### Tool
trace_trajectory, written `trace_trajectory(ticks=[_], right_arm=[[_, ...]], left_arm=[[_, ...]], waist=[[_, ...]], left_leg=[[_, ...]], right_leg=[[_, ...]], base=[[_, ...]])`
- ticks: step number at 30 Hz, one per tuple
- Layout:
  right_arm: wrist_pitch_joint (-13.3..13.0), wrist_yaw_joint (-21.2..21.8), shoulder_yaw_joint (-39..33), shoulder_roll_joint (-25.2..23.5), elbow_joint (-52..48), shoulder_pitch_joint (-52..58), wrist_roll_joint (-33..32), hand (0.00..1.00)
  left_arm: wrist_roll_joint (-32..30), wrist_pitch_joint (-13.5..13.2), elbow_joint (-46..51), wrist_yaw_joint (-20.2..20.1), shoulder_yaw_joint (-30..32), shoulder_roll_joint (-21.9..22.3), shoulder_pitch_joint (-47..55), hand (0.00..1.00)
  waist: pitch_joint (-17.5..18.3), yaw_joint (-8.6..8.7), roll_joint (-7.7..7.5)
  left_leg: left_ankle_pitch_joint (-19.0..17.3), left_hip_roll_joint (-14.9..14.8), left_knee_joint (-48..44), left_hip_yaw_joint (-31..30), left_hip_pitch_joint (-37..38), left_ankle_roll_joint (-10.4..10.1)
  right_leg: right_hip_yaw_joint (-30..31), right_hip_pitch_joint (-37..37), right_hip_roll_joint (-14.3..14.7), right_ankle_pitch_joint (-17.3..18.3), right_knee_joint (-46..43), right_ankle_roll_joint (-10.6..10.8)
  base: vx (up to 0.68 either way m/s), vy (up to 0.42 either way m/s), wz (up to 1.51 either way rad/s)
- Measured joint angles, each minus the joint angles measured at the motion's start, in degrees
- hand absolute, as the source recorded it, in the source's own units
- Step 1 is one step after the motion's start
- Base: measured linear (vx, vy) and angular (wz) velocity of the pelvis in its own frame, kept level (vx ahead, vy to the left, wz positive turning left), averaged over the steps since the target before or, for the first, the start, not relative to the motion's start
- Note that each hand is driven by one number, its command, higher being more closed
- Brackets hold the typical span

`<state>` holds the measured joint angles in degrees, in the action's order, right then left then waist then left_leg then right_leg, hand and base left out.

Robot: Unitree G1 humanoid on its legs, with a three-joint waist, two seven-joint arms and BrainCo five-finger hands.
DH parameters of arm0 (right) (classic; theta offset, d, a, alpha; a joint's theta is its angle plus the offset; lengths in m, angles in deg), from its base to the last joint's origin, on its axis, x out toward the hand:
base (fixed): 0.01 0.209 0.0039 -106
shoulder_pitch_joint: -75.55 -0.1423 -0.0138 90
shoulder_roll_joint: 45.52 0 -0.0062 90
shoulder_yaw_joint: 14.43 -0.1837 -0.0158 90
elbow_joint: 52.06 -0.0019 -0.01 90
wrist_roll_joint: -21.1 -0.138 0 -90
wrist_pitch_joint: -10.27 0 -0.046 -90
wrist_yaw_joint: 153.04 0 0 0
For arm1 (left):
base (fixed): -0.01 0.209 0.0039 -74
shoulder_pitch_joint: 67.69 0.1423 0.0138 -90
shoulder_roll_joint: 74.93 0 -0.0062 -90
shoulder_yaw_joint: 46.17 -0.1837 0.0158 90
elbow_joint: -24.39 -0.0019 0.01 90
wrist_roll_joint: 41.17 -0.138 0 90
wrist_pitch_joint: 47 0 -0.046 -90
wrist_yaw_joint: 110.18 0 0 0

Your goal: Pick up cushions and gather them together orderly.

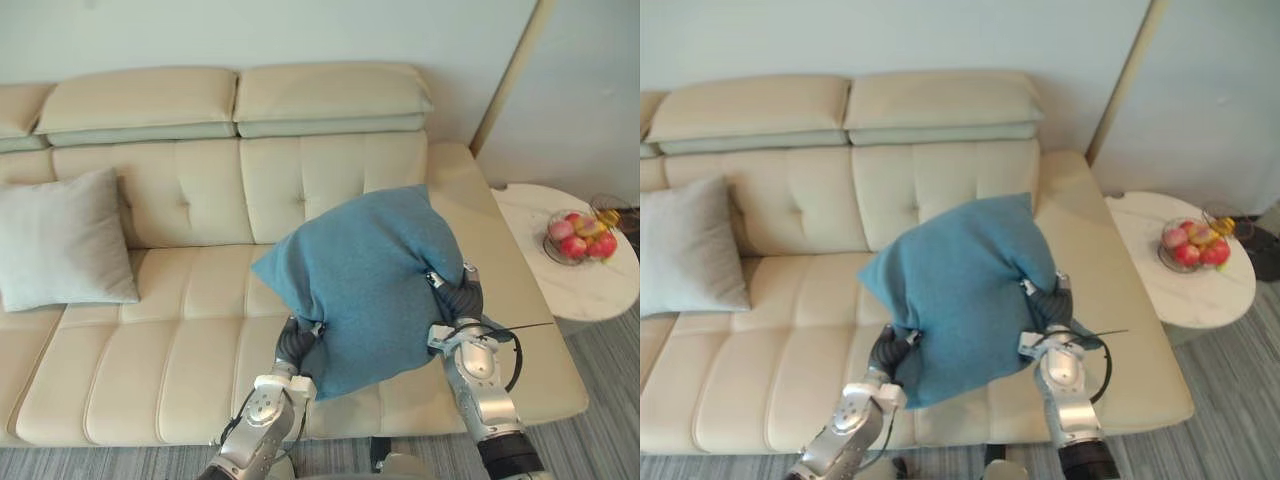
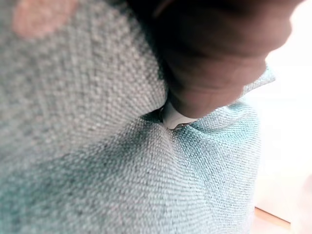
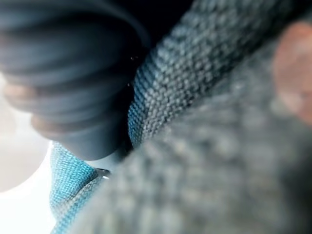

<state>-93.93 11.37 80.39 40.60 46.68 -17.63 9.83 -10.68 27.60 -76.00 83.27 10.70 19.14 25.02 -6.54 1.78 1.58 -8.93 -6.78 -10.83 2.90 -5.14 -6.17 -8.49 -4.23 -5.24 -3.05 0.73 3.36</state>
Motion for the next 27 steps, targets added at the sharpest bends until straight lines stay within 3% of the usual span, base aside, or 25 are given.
trace_trajectory(ticks=[7,15,17,20,23,27], right_arm=[[-0.01,0.0,0.0,0.57,-0.24,-1.71,0.13,1.0],[-0.09,-2.83,0.01,1.66,0.68,-10.56,3.02,1.0],[-0.21,-5.5,-0.08,2.17,4.2,-18.99,4.09,1.0],[0.09,-8.97,-0.3,3.59,7.31,-28.61,4.59,1.0],[0.04,-12.19,-0.76,3.81,11.54,-39.41,5.14,1.0],[0.1,-15.2,-4.25,5.05,27.19,-62.7,6.82,1.0]], left_arm=[[-0.73,-0.05,0.94,0.07,0.01,-0.13,-1.01,1.0],[-5.8,-0.02,0.95,4.18,3.84,-0.15,-11.21,1.0],[-7.98,-0.01,0.86,7.51,6.34,-0.16,-19.85,1.0],[-10.37,-0.02,-2.15,11.88,8.97,-0.27,-32.18,1.0],[-12.99,-0.17,-7.21,16.91,11.26,-0.44,-44.32,1.0],[-15.36,-0.56,-20.03,21.26,15.65,-0.97,-67.18,1.0]], waist=[[-0.39,-0.59,0.11],[-4.75,-0.83,-0.31],[-7.36,-0.98,-0.82],[-8.57,-2.15,-0.85],[-9.47,-2.27,-0.76],[-13.74,-1.88,-0.6]], left_leg=[[2.9,3.36,4.96,1.46,-0.67,1.44],[5.7,2.94,5.88,0.84,-7.68,0.79],[7.26,2.85,5.91,0.92,-11.56,0.62],[8.61,2.42,5.69,1.07,-15.85,0.27],[9.86,2.29,5.67,0.71,-19.11,-0.14],[12.43,2.52,5.74,-1.21,-24.16,-0.46]], right_leg=[[1.01,-3.12,-3.0,-1.55,1.11,1.34],[-0.1,-10.05,-2.66,-3.89,1.26,0.15],[0.17,-14.62,-2.66,-4.7,-0.06,-0.06],[0.42,-20.44,-2.78,-4.72,-3.48,-0.1],[0.41,-24.24,-2.85,-4.74,-5.1,-0.14],[-0.64,-29.4,-3.11,-5.79,-6.7,-1.16]], base=[[0.01,0.065,-0.03],[-0.06,-0.014,0.05],[-0.17,-0.028,0.01],[-0.14,-0.046,0.0],[-0.11,-0.074,0.07],[-0.1,-0.041,0.17]])
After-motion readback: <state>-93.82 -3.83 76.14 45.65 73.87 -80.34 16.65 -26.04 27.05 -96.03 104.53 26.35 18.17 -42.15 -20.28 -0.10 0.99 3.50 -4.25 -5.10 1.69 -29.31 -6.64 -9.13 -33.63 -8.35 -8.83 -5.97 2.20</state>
